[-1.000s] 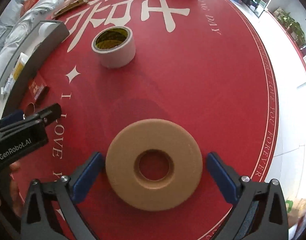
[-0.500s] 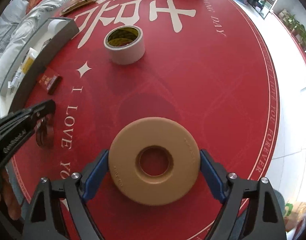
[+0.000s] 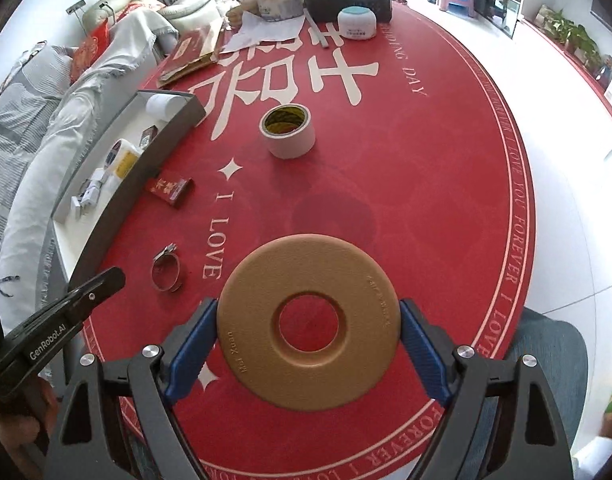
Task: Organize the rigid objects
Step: 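Close the left tool on the metal hose clamp and lift it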
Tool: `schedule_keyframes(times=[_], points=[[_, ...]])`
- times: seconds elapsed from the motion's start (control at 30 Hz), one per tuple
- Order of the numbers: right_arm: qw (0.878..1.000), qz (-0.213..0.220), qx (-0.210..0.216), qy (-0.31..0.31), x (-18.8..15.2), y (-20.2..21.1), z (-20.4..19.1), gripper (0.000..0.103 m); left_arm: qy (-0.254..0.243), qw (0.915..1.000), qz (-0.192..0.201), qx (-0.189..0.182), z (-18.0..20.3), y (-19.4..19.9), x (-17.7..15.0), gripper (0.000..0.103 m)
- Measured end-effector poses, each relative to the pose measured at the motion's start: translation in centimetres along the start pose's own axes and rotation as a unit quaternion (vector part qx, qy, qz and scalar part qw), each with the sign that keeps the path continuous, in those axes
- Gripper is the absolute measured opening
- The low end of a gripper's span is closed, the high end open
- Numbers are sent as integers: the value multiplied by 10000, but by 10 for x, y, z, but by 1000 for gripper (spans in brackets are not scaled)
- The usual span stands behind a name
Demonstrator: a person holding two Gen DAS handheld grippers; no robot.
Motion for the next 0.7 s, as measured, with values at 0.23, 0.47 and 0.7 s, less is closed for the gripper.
schedule_keyframes(times=[0.23, 0.47, 0.7], points=[[10000, 12, 33, -54, -2, -6, -8, 88, -844, 9920, 180, 917, 29, -27, 13, 80], [9998, 25, 42, -168, -4, -3, -1, 88, -747, 9905, -296, 1116, 26, -61, 9, 66], [9998, 164, -4, -77, -1, 4, -7, 88, -570, 9943, -291, 851, 22, -45, -1, 41]])
Point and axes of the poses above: each gripper's, at about its wrist camera, not at the fingertips, and y roughly against the way its jaws point, z to its right, x to its top, the point moved 9 cm from there along -y, roughly the way its jaws point, and after that the axes turned 4 degrees about -z, right-handed, at the moved point
